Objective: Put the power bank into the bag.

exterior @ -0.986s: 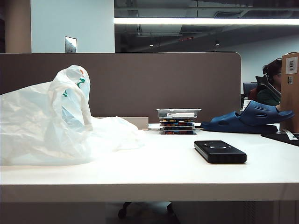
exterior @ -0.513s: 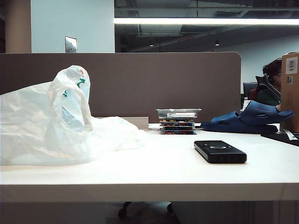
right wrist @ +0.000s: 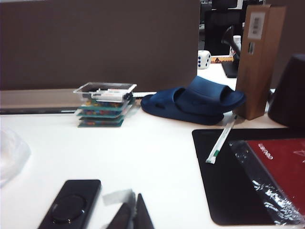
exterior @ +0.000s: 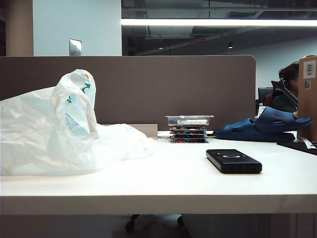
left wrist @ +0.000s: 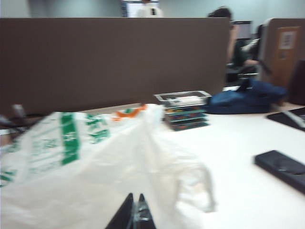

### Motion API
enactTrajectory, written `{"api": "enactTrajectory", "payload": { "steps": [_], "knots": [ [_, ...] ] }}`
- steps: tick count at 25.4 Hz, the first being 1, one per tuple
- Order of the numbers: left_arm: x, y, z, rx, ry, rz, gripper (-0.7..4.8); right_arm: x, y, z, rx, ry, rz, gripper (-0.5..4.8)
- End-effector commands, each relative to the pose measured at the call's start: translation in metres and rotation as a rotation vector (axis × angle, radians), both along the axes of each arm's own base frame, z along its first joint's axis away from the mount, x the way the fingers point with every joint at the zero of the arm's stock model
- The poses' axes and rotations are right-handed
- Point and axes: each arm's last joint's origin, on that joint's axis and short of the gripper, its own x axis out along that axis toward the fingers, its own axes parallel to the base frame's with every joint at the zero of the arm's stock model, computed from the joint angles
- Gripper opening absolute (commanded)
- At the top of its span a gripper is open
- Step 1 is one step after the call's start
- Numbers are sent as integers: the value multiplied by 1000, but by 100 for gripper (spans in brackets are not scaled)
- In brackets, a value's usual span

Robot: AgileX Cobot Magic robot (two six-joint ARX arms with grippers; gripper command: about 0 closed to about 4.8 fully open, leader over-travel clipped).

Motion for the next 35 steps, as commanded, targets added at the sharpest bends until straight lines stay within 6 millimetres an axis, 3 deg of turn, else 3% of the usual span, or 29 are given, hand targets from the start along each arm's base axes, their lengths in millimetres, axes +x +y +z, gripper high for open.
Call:
{"api": "enactTrajectory", "payload": {
  "steps": [1,6,12,15,18,29,35],
  "knots": [
    [-2,-2,3,-29,3,-89,-6,-7,1,17,1,-4,6,-6],
    [-2,-4,1,-20,32,-163,-6,-10,1,43,1,22,34,-6],
    [-7,-6,9,-18,113,-224,-6,3,2,86,8,136,73,-6],
    [-11,-6,19,-14,110,-244,-6,18,3,110,20,230,144,-6],
    [-12,-6,21,-18,141,-246,-6,28,4,123,31,304,181,-6],
    [-12,-6,18,-21,186,-245,-6,83,2,160,88,685,201,-6],
    [-12,-6,17,-21,192,-245,-6,118,10,180,86,781,246,-6]
  ]
}}
